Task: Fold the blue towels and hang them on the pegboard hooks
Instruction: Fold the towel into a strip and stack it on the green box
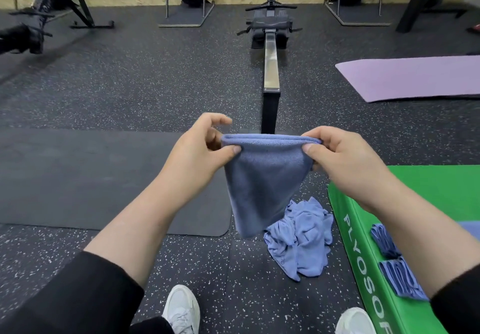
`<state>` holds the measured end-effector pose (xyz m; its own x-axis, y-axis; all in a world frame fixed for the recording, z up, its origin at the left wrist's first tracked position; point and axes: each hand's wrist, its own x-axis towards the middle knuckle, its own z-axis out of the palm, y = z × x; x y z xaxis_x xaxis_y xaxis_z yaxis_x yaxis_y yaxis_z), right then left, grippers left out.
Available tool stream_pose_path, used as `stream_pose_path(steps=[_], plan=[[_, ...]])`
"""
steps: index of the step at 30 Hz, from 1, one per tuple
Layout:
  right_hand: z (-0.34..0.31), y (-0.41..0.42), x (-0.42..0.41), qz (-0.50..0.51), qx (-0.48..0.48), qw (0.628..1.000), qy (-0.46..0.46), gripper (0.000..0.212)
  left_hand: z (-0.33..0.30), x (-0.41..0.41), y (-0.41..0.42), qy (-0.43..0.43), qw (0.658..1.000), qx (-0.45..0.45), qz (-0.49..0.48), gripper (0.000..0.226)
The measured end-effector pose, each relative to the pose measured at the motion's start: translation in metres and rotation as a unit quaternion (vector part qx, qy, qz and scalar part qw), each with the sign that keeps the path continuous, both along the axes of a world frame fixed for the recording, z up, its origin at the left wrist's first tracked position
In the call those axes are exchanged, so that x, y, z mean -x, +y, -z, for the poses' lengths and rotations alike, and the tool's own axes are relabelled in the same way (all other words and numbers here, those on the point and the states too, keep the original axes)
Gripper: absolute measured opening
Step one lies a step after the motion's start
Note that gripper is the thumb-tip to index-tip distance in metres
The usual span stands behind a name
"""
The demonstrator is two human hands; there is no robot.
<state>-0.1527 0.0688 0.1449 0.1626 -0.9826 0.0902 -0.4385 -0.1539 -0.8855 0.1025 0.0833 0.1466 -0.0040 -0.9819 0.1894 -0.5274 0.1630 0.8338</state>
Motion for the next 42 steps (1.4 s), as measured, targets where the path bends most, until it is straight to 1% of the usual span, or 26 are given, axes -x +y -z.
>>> stream_pose_path(steps=[1,2,5,7,9,13,17,19,22,24,26,28,29,30,31,33,34,36,37,38,39,40,41,42], plan=[[0.0,0.0,-0.001,0.006,-0.006,1.0,-0.018,0.019,0.002,0.002,-0.001,0.027,1.0,-0.007,-0.003,0.034],[0.0,0.0,-0.003,0.012,-0.011,0.999,-0.032,0.02,0.005,0.005,-0.003,0.053,0.998,-0.018,-0.006,0.031],[0.005,-0.001,-0.006,0.028,-0.028,0.998,-0.049,0.016,0.015,0.017,-0.003,0.168,0.981,-0.084,-0.046,0.003],[0.009,0.0,-0.011,0.031,-0.055,0.996,-0.055,0.013,0.025,0.027,-0.003,0.209,0.966,-0.12,-0.091,0.01],[0.014,0.0,-0.016,0.035,-0.078,0.995,-0.052,0.021,0.036,0.036,-0.004,0.222,0.959,-0.121,-0.129,0.016],[0.025,-0.001,-0.028,0.046,-0.073,0.995,-0.048,0.023,0.043,0.054,0.0,0.194,0.964,-0.074,-0.167,0.016],[0.033,-0.001,-0.04,0.052,-0.069,0.995,-0.059,0.022,0.037,0.074,0.006,0.145,0.976,-0.031,-0.16,0.017],[0.036,-0.002,-0.044,0.054,-0.07,0.994,-0.065,0.026,0.037,0.081,0.006,0.126,0.98,-0.011,-0.154,0.017],[0.037,-0.004,-0.046,0.054,-0.065,0.994,-0.074,0.026,0.041,0.087,0.004,0.105,0.984,0.013,-0.144,0.012],[0.036,-0.007,-0.045,0.053,-0.059,0.993,-0.084,0.024,0.044,0.09,0.005,0.083,0.987,0.042,-0.129,0.006],[0.033,-0.007,-0.044,0.041,-0.064,0.99,-0.122,0.025,0.046,0.09,0.007,0.051,0.99,0.084,-0.105,0.003],[0.03,-0.008,-0.042,0.023,-0.072,0.982,-0.172,0.024,0.049,0.089,0.007,0.016,0.991,0.113,-0.074,0.012],[0.028,-0.007,-0.042,0.014,-0.079,0.978,-0.195,0.027,0.049,0.088,0.007,0.006,0.991,0.119,-0.055,0.017],[0.028,-0.007,-0.041,0.007,-0.083,0.976,-0.201,0.03,0.05,0.087,0.008,0.001,0.992,0.123,-0.032,0.02],[0.028,-0.007,-0.04,0.005,-0.083,0.977,-0.197,0.028,0.05,0.086,0.01,-0.001,0.992,0.125,-0.011,0.021],[0.03,-0.011,-0.037,0.017,-0.06,0.986,-0.154,0.012,0.049,0.085,0.015,0.018,0.992,0.121,0.0,0.019],[0.031,-0.014,-0.034,0.026,-0.044,0.991,-0.125,0.012,0.048,0.082,0.017,0.042,0.992,0.115,-0.017,0.017],[0.027,-0.017,-0.031,0.026,-0.025,0.995,-0.091,0.021,0.045,0.074,0.015,0.108,0.988,0.086,-0.069,0.007],[0.022,-0.017,-0.03,0.017,-0.02,0.996,-0.087,0.021,0.043,0.069,0.011,0.124,0.987,0.063,-0.082,0.015],[0.019,-0.017,-0.027,0.003,-0.011,0.997,-0.081,0.02,0.042,0.063,0.006,0.126,0.99,0.024,-0.066,0.031],[0.015,-0.017,-0.026,-0.015,-0.011,0.996,-0.082,0.021,0.042,0.057,0.0,0.126,0.991,-0.025,-0.027,0.044],[0.011,-0.016,-0.025,-0.031,-0.019,0.995,-0.092,0.023,0.041,0.053,-0.004,0.127,0.989,-0.075,0.021,0.046],[0.009,-0.016,-0.025,-0.042,-0.033,0.993,-0.109,0.025,0.04,0.05,-0.006,0.132,0.982,-0.116,0.067,0.038],[0.007,-0.015,-0.024,-0.048,-0.045,0.99,-0.124,0.025,0.04,0.049,-0.006,0.13,0.977,-0.14,0.091,0.025]])
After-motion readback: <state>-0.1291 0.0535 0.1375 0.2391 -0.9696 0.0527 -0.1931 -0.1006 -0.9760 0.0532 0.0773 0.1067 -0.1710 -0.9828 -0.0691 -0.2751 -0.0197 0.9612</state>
